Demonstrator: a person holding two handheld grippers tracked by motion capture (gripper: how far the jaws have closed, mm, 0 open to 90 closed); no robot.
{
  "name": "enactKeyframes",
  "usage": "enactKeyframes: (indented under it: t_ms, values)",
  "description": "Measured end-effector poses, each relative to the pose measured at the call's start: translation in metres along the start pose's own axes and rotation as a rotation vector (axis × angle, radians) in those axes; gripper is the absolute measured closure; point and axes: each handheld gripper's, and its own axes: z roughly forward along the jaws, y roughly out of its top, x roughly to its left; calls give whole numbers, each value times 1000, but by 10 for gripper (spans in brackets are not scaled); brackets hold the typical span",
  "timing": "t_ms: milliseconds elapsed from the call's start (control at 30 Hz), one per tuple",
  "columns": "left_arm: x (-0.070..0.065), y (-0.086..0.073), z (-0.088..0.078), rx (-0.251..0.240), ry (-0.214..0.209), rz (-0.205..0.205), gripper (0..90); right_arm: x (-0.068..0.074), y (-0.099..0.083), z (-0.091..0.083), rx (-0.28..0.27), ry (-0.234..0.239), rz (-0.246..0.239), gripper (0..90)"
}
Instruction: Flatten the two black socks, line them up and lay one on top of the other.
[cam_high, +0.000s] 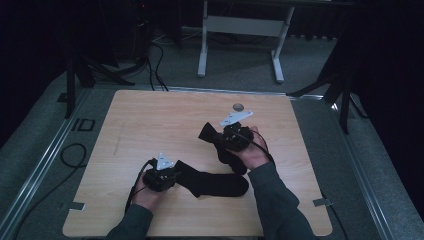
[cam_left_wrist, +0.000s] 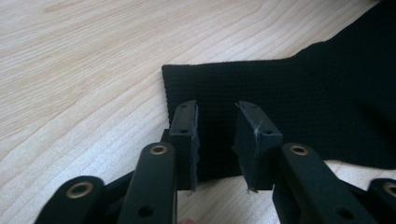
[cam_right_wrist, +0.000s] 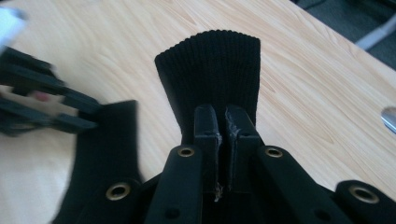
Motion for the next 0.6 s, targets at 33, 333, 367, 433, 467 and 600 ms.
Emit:
enactKeyframes:
  t_ms: [33, 333, 367, 433, 467, 600]
  values:
    - [0, 0, 0, 0, 4, 1, 728, 4, 1, -3, -5, 5, -7, 847]
    - [-3, -1, 0, 13, 26, -6, 779, 28, 17, -30, -56, 17, -66, 847]
    - [-3, -1, 0, 13, 26, -6, 781, 30, 18, -32, -60, 21, -69, 847]
    - [-3, -2, 0, 14, 26, -11, 781, 32, 18, -34, -61, 29, -66, 847]
    - [-3, -2, 0, 15, 25, -12, 781, 33, 18, -34, -59, 38, -67, 847]
    - [-3, -2, -1, 15, 21, -27, 788, 42, 10, -30, -24, 70, -43, 847]
